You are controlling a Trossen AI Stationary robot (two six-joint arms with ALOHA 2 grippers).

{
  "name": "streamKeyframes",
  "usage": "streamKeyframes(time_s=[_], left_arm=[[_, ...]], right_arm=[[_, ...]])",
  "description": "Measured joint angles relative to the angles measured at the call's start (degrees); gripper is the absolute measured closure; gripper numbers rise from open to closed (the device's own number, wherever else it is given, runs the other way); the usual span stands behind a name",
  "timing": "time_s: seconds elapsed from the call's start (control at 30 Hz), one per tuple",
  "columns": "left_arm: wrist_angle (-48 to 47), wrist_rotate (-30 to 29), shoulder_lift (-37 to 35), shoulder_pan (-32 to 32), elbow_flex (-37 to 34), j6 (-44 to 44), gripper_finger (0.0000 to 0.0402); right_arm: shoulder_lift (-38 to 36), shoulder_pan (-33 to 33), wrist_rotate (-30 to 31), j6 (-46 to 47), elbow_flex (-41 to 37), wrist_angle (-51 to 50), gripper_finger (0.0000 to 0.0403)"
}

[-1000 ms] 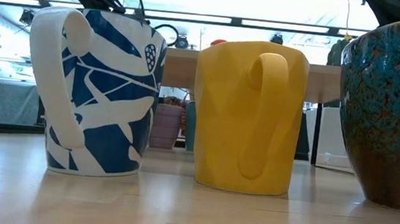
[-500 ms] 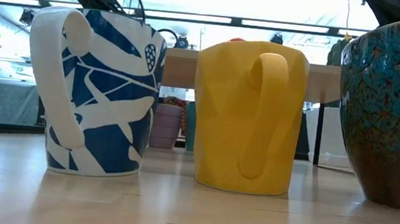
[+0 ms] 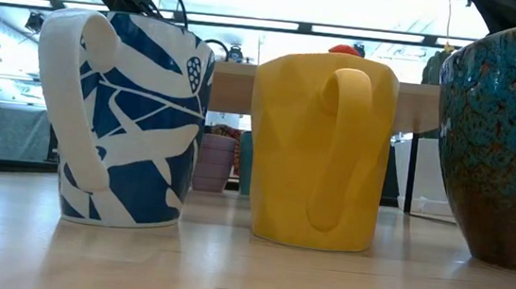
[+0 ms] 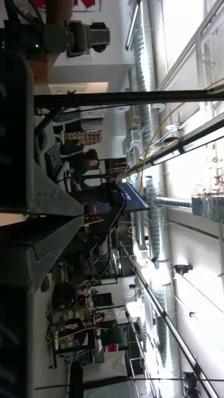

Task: Place coffee mugs
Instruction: Put the light blue mug on the shelf

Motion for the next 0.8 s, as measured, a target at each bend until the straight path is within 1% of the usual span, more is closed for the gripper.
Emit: streamKeyframes(time_s=[0.17,0.23,0.4,0.63,0.73,0.8], left_arm=[[-5.19,-3.09,-0.25,0.04,4.07,-0.45,0.0376],[-7.75,-5.59,-0.33,-0.26,6.07,-0.48,0.0376],[-12.66,-9.68,-0.33,-0.46,13.04,-0.08,0.0376],[-17.28,-10.92,-0.31,-1.41,23.97,-0.02,0.0376],[-17.29,-9.63,-0.32,-2.62,28.37,-0.05,0.0376],[-17.28,-7.52,-0.31,-3.88,30.94,-0.41,0.0376]], right_arm=[[0.0,0.0,0.0,0.0,0.0,0.0,0.0385],[0.0,-0.02,0.0,0.0,0.0,0.0,0.0385],[0.0,-0.01,0.0,0.0,0.0,0.0,0.0385],[0.0,-0.01,0.0,-0.08,0.0,-0.1,0.0385],[0.0,0.0,0.0,-0.16,0.0,-0.13,0.0385],[0.0,0.0,0.0,-0.2,0.0,-0.13,0.0385]])
